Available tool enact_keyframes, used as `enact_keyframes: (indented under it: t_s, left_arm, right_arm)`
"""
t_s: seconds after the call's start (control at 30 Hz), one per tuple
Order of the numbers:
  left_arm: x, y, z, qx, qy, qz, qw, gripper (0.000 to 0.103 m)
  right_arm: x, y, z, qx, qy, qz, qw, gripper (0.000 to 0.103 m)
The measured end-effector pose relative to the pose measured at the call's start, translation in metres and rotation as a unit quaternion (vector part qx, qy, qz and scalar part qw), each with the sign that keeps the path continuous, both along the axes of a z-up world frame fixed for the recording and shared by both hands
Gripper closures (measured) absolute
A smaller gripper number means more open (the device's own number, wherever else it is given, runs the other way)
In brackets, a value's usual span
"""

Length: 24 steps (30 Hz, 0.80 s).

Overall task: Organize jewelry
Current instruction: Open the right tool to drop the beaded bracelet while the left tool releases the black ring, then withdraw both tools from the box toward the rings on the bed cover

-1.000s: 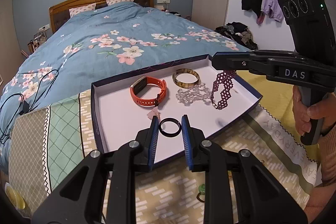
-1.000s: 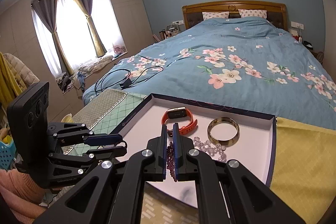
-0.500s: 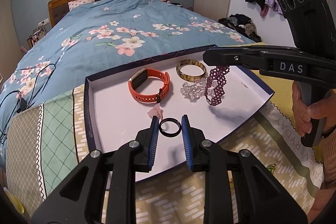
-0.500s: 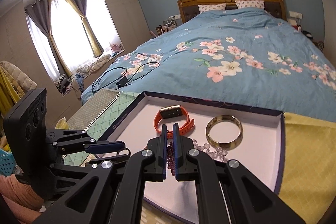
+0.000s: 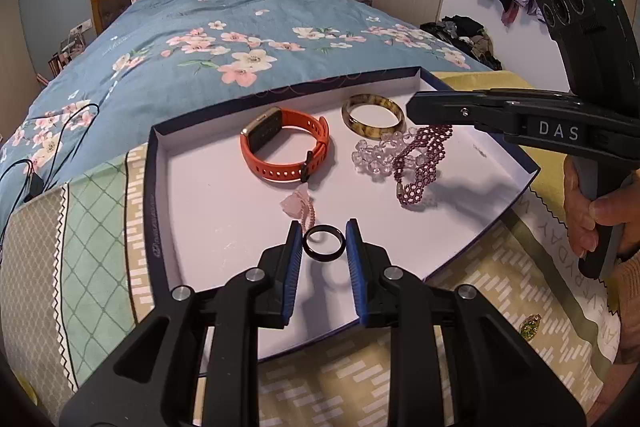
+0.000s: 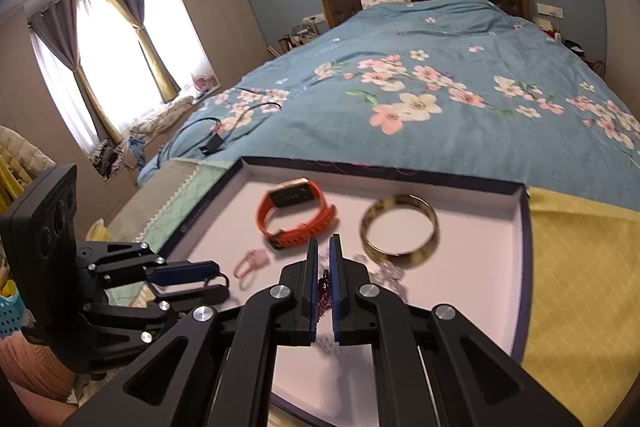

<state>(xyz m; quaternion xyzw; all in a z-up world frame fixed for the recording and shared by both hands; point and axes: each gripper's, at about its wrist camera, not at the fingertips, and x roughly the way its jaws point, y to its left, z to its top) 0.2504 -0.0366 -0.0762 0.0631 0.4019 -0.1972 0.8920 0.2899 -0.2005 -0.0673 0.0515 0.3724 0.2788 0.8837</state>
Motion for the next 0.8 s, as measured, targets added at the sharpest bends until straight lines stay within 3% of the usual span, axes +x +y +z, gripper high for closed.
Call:
enact_keyframes:
  t_s: [0.47,0.57,0.7,0.8]
  left_arm:
    - [0.018,-0.001,-0.016,-0.004,0.024,0.012,0.9996,0.080]
    - [0.018,-0.001,-0.015,-0.008,0.024,0.012,0.9996,0.077]
    - [0.013,0.001,-0.008,-0.012,0.010,0.014,0.9998,0.064]
    - [0.005,0.004,0.002,-0.011,-0.006,0.017,0.9998,0.062]
  right_arm:
    - [-0.006,-0.013,-0.011,-0.023,0.014,-0.022,0.999,0.095]
    - [-0.015,-0.016,-0.007,-0.019,0.006,-0.022,1.000,0.093]
    - [-0.037,-0.020,0.005,-0.012,-0.012,-0.011,1.000,0.084]
    - [-0.058,-0.020,0.010,-0.013,-0.022,0.005,1.000,0.079]
